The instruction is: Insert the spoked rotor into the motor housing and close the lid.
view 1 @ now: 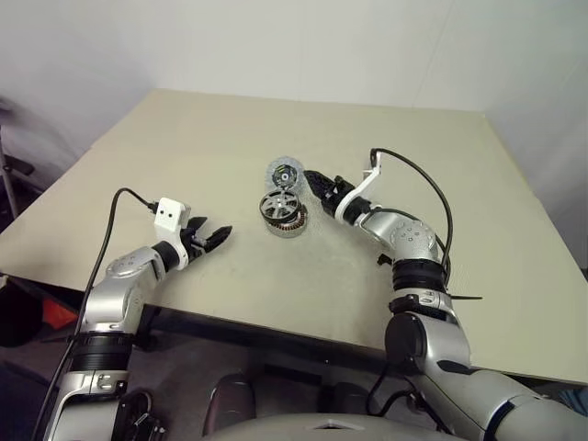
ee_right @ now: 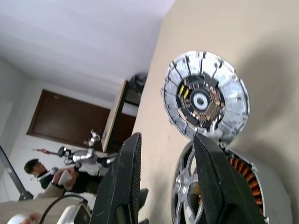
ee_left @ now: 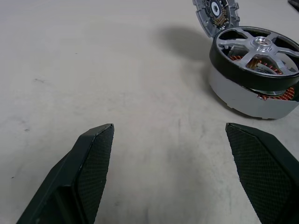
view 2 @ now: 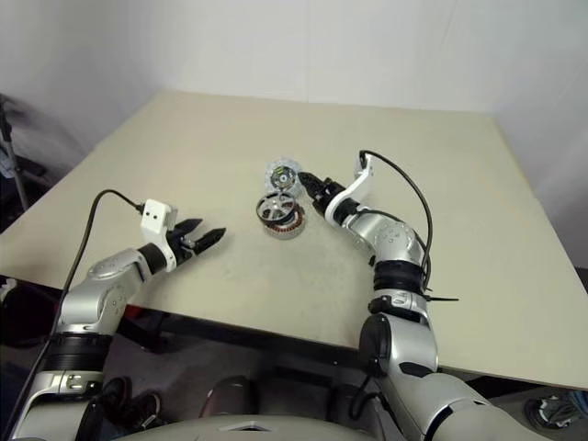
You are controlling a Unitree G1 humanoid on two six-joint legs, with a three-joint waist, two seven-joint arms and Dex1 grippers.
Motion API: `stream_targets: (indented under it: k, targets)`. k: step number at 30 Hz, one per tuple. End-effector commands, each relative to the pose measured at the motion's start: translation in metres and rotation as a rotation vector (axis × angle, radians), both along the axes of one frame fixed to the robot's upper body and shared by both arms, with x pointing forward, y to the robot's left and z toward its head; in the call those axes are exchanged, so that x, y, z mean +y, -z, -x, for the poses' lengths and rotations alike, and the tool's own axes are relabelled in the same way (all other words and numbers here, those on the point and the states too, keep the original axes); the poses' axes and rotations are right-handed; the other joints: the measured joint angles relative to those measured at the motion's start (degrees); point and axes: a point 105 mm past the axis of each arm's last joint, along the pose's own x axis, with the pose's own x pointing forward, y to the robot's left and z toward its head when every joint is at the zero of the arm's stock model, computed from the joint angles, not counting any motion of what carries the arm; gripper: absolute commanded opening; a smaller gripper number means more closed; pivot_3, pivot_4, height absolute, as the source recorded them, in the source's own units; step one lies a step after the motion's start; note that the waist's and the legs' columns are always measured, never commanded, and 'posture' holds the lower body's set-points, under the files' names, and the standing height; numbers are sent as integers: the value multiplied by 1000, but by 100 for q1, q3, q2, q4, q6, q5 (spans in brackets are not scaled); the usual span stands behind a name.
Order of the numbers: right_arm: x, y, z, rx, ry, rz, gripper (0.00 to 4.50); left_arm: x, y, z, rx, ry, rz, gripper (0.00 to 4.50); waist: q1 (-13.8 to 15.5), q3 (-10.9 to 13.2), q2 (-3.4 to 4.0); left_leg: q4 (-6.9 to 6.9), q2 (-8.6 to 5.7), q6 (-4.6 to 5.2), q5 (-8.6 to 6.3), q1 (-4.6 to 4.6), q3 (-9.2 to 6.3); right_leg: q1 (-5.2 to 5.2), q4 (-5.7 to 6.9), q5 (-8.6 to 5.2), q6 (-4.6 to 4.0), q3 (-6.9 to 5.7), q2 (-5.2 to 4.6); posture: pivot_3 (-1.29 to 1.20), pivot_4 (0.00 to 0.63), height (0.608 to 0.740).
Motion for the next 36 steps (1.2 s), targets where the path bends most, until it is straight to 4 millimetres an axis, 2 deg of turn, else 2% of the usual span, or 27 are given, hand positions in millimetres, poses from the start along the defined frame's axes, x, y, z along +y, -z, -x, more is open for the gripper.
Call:
stream_targets:
  k: [1, 7, 11, 13, 16, 18, 28, 32, 36]
  targets:
    - [-7, -27, -2, -106, 30, -42, 1950, -1, -15, -3, -55, 10, 0, 4042, -1, 0, 0, 0, 0, 0, 0, 0, 0, 0, 0, 0, 0, 0, 0, 0, 0, 740]
    - [5, -41, 7, -173, -46, -57, 1950, -2, -15, -4, -54, 14, 1, 4042, 0, 0, 0, 0, 0, 0, 0, -1, -1, -1, -1, 0, 0, 0, 0, 0, 0, 740]
    - [7, -41, 10, -174, -59, -60, 1950, -2, -14, -3, -54, 13, 1, 4042, 0, 0, 0, 0, 0, 1, 0, 0, -1, 0, -1, 0, 0, 0, 0, 0, 0, 740]
    - [13, -42, 17, -182, -121, -58, 1950, -1, -14, -3, -54, 5, 7, 4042, -1, 0, 0, 0, 0, 1, 0, 0, -1, 1, -1, 0, 0, 0, 0, 0, 0, 740]
    - [29, -27, 30, -148, -244, 61, 1950, 2, -14, -5, -55, -21, 19, 4042, 1, 0, 0, 0, 0, 0, 0, -1, -3, 1, -1, 0, 0, 0, 0, 0, 0, 740]
    - [34, -18, 32, -137, -262, 133, 1950, 2, -14, -4, -54, -20, 17, 4042, 3, 0, 0, 0, 0, 0, 0, -1, -11, 2, -1, 0, 0, 0, 0, 0, 0, 740]
    - [58, -13, 27, -142, -295, 177, 1950, -3, -12, -4, -51, -9, 20, 4042, -4, 0, 0, 0, 1, 0, 0, 0, -27, 1, 1, 0, 0, 0, 1, 0, 0, 740]
    - [61, 2, 25, -100, -300, 244, 1950, -3, -12, -4, -52, -11, 20, 4042, -5, 0, -1, 0, 0, 0, 0, -2, -28, 1, -3, 0, 0, -1, 0, 0, 0, 740]
    - [51, 18, 21, -56, -267, 315, 1950, 0, -13, -4, -54, -19, 19, 4042, -1, 0, -1, 1, -1, 0, 0, -3, -29, 1, -2, 0, 0, -1, 0, 0, 0, 740]
